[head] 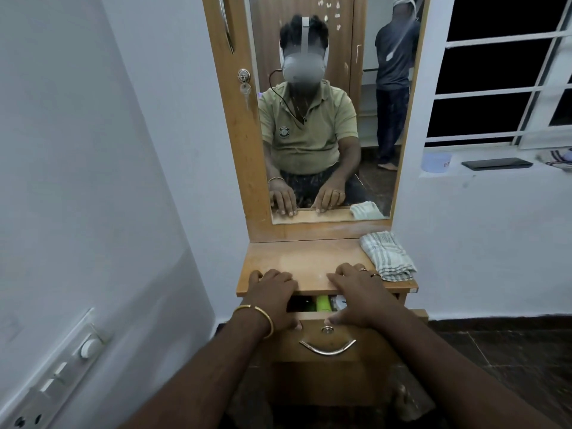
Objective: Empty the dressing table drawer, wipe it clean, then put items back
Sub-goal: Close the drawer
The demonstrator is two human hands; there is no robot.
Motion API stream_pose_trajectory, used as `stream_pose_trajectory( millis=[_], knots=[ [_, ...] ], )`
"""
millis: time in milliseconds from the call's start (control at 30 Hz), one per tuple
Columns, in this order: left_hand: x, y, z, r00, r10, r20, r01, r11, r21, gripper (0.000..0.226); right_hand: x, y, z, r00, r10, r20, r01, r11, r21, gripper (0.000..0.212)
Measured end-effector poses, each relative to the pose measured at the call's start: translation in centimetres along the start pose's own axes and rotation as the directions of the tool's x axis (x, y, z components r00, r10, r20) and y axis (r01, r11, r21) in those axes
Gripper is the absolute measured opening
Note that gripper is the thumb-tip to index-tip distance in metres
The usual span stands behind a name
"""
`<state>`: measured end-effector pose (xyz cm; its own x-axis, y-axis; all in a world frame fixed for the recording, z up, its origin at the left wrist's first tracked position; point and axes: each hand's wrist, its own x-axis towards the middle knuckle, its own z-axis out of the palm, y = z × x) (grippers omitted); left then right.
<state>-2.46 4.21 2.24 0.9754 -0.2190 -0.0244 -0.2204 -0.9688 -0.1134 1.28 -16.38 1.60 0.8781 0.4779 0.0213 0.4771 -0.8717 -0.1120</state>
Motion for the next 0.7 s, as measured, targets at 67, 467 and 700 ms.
stream_pose_trajectory(
  millis=[67,467,700],
  knots=[
    [0.3,0.1,0.3,0.998,-0.010,-0.058,0.010,1.000,-0.007,0.055,0.3,-0.3,-0.1,1.000,-0.016,-0.018,0.015,0.999,-0.051,0.078],
    [1.4,1.6,2.9,0.946,-0.164,-0.281,0.143,0.985,-0.092,0.012,1.2,-1.2,3.0,0.960,-0.030,-0.279,-0.024,0.982,-0.188,0.035],
    [1.7,2.0,3.7,0.935,-0.173,-0.311,0.161,0.985,-0.065,0.017,1.7,-1.4,4.0,0.943,0.042,-0.331,-0.082,0.991,-0.107,0.040]
  ],
)
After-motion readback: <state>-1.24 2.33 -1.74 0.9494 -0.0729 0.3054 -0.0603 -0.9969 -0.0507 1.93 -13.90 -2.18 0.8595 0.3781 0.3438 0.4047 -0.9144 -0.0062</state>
